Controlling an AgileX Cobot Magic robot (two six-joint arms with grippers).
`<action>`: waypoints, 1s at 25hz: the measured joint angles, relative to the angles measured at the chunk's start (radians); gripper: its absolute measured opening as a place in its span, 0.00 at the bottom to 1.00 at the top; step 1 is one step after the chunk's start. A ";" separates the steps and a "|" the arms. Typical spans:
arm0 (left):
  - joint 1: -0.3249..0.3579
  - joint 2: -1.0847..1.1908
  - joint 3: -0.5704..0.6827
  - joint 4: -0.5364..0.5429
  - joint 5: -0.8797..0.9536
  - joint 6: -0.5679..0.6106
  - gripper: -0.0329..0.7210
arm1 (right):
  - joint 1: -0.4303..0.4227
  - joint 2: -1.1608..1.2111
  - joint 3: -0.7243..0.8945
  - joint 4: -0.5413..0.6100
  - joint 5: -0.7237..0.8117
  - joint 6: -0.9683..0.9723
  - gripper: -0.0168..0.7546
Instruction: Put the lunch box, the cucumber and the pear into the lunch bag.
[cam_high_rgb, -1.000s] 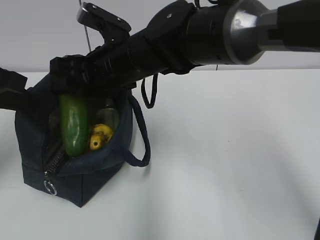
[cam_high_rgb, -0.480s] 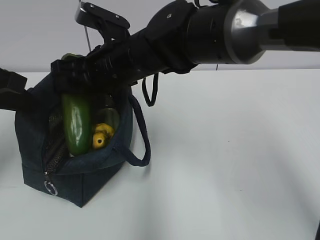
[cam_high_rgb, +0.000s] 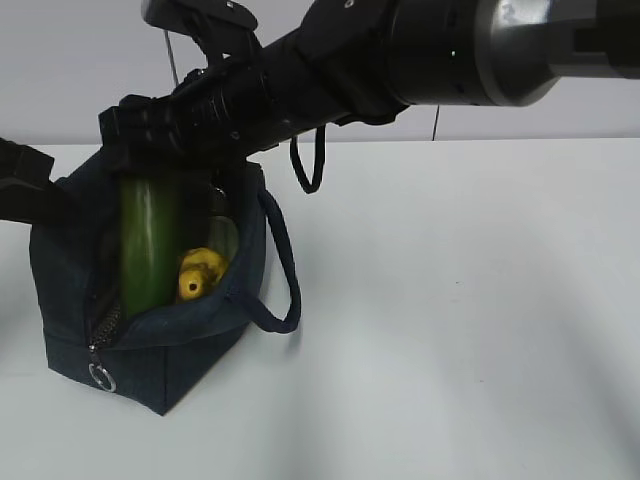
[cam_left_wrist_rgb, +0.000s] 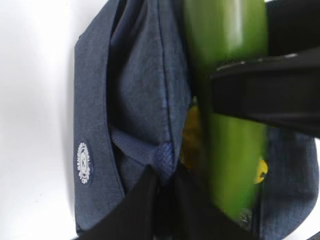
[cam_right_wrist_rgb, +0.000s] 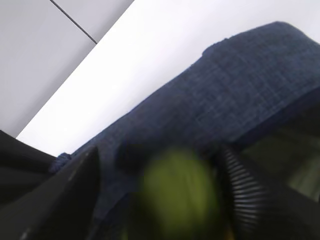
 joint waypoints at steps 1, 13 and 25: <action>0.000 0.000 0.000 0.000 0.000 0.000 0.05 | 0.000 0.000 0.000 -0.002 0.001 0.000 0.75; 0.000 -0.001 0.000 0.000 0.015 0.001 0.05 | -0.035 -0.080 0.000 -0.058 0.039 0.015 0.73; 0.000 -0.001 0.000 0.000 0.015 0.002 0.05 | -0.109 -0.163 0.000 -0.465 0.369 0.271 0.33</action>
